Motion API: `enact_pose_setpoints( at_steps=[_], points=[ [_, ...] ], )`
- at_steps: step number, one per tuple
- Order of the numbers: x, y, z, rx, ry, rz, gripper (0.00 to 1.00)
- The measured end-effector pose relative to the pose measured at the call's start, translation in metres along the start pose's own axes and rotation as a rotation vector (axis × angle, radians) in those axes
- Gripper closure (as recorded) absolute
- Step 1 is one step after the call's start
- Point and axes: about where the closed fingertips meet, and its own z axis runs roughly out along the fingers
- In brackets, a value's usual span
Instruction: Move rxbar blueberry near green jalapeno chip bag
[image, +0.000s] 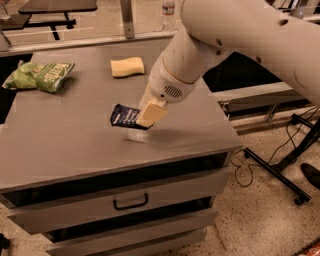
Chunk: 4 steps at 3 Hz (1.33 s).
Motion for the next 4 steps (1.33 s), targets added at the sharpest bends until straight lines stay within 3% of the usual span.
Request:
enact_pose_setpoints(
  at_steps=[2,4],
  points=[
    [-0.046,-0.092,0.06,0.008,-0.163,-0.003,1.0],
    [-0.099,-0.15,0.082,0.04,-0.283,-0.039,1.0]
  ],
)
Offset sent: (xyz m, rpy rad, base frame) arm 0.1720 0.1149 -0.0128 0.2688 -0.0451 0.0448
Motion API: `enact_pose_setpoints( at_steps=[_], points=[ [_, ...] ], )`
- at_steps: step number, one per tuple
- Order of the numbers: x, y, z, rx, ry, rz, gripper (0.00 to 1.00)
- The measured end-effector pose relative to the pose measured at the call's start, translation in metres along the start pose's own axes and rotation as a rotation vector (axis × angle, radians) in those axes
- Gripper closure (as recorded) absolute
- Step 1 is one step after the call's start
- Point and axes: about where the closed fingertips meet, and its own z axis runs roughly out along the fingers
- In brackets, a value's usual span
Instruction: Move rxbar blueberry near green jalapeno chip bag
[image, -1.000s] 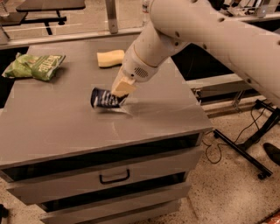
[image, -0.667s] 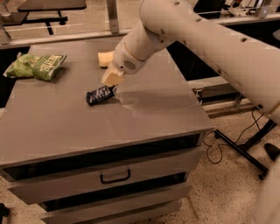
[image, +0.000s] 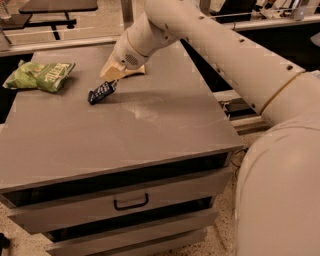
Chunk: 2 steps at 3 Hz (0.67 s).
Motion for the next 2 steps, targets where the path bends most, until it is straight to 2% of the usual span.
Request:
enact_pose_setpoints(
  at_steps=[2],
  points=[
    [-0.016,-0.026,0.011,0.047,-0.119,0.044,1.0]
  ],
)
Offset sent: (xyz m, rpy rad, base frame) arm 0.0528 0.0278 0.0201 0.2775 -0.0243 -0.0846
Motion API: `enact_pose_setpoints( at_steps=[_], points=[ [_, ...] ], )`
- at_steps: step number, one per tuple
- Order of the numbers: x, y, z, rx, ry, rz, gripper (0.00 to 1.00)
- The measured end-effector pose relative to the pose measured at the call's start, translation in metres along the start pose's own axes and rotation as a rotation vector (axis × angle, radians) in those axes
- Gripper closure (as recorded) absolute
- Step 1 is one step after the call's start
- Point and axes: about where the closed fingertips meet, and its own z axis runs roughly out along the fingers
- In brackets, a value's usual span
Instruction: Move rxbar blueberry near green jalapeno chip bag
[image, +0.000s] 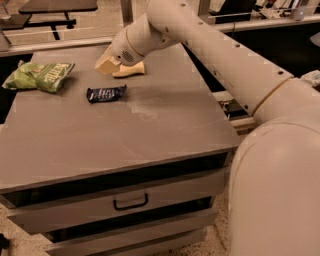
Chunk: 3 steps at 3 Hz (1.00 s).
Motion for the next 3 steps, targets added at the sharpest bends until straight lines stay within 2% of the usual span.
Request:
enact_pose_setpoints(
  at_steps=[1,2,3],
  points=[
    [-0.006,-0.009,0.007,0.015,-0.034,0.003,0.86],
    [0.008,-0.006,0.004,-0.004,0.007,0.022,0.62],
    [0.033,0.006,0.001,-0.06,0.079,0.047,0.39]
  ],
)
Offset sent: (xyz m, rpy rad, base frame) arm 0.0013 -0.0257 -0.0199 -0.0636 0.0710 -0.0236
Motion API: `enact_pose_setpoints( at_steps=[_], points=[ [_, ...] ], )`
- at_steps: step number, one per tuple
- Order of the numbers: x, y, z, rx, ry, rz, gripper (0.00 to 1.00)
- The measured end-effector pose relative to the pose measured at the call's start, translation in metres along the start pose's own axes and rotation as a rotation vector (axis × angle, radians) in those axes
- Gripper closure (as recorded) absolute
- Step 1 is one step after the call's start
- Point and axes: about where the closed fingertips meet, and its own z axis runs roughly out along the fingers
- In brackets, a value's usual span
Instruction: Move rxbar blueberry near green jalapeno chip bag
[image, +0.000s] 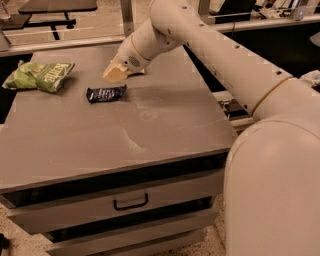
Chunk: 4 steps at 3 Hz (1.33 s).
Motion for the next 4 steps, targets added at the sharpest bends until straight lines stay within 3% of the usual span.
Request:
enact_pose_setpoints(
  at_steps=[1,2,3,4],
  points=[
    [0.026,0.018,-0.006,-0.071,0.053,0.014,0.08],
    [0.033,0.026,-0.009,-0.106,0.07,0.009,0.0],
    [0.034,0.032,-0.004,-0.145,0.078,-0.001,0.0],
    [0.034,0.037,0.007,-0.188,0.078,-0.008,0.15]
  ],
)
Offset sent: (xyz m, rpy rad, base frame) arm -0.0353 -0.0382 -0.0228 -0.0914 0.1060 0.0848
